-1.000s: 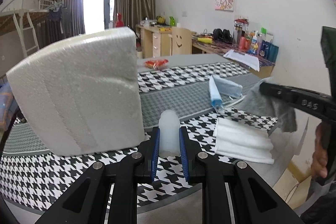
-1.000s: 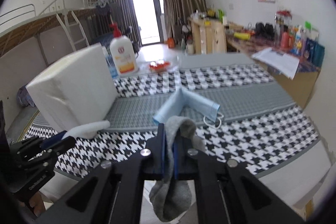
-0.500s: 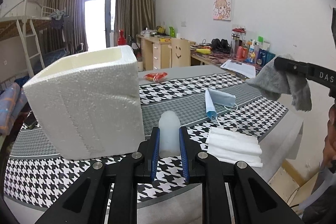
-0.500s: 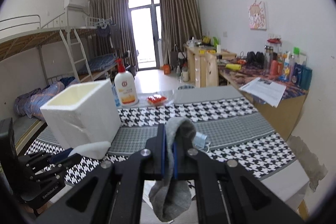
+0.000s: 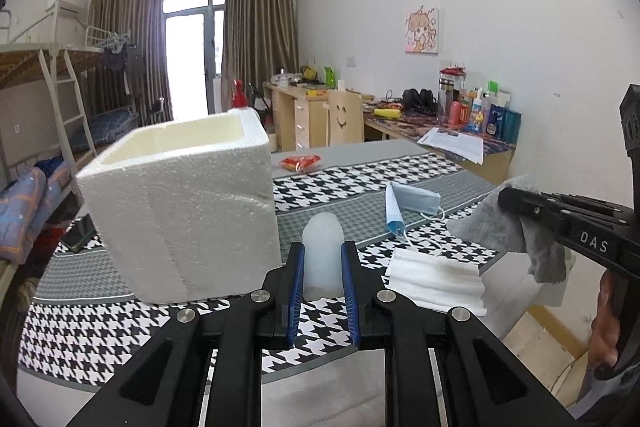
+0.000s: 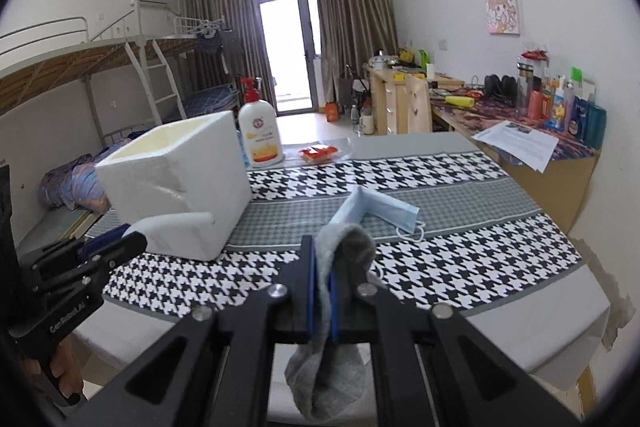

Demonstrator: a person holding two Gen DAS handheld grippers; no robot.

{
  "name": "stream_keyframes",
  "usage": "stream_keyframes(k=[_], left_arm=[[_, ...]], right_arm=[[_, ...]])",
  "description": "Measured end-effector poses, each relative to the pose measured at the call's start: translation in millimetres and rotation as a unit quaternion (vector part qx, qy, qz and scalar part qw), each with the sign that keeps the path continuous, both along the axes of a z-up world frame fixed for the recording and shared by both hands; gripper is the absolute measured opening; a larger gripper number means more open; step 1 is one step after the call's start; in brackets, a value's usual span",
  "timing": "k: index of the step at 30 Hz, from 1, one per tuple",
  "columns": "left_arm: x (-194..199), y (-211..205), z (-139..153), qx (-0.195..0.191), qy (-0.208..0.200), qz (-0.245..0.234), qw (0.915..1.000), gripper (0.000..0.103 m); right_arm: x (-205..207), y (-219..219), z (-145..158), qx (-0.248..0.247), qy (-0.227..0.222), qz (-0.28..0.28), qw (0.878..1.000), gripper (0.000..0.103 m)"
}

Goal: Organize soft objects
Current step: 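Carry the sock with right tool while left tool carries cylinder toward the foam box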

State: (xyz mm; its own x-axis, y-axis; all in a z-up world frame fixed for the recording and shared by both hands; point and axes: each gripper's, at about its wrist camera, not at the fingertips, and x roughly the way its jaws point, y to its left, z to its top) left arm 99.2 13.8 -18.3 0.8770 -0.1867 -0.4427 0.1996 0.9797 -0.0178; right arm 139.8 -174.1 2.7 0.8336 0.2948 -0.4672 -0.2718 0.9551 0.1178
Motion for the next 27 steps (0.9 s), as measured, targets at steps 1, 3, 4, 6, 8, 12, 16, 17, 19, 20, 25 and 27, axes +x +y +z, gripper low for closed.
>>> stream_keyframes(k=[1, 3, 4, 6, 8, 12, 16, 17, 19, 20, 25, 27], left_arm=[[-5, 2, 2, 0.000, -0.004, 0.003, 1.0000, 0.020], [-13, 5, 5, 0.000, -0.011, 0.007, 0.9999, 0.020], [-16, 6, 7, 0.000, -0.014, 0.010, 0.9999, 0.020], [-26, 11, 9, 0.002, -0.020, 0.018, 0.9996, 0.020], [-36, 17, 10, 0.004, -0.024, 0.027, 0.9993, 0.020], [-57, 30, 15, 0.005, -0.035, 0.048, 0.9982, 0.020], [-74, 41, 21, 0.004, -0.044, 0.066, 0.9968, 0.020], [-79, 44, 22, 0.006, -0.047, 0.075, 0.9960, 0.020], [-86, 50, 23, 0.007, -0.051, 0.087, 0.9949, 0.020], [-90, 54, 24, 0.007, -0.053, 0.095, 0.9941, 0.020], [-108, 70, 27, 0.009, -0.061, 0.126, 0.9902, 0.020], [-115, 75, 29, 0.009, -0.064, 0.136, 0.9885, 0.020]], right_arm=[[-4, 2, 2, -0.001, -0.006, 0.003, 1.000, 0.009], [-12, 6, 7, -0.001, -0.016, 0.010, 1.000, 0.009], [-16, 9, 8, 0.000, -0.020, 0.015, 1.000, 0.009], [-22, 15, 10, 0.000, -0.026, 0.024, 0.999, 0.009], [-28, 22, 10, -0.001, -0.029, 0.035, 0.999, 0.009], [-40, 36, 11, 0.000, -0.037, 0.060, 0.998, 0.009], [-52, 51, 16, 0.000, -0.050, 0.087, 0.995, 0.009], [-55, 56, 18, 0.000, -0.055, 0.096, 0.994, 0.009], [-60, 63, 20, 0.000, -0.061, 0.109, 0.992, 0.009], [-63, 68, 20, 0.001, -0.064, 0.119, 0.991, 0.009], [-69, 89, 20, 0.001, -0.070, 0.154, 0.986, 0.009], [-72, 97, 19, 0.001, -0.071, 0.164, 0.984, 0.009]])
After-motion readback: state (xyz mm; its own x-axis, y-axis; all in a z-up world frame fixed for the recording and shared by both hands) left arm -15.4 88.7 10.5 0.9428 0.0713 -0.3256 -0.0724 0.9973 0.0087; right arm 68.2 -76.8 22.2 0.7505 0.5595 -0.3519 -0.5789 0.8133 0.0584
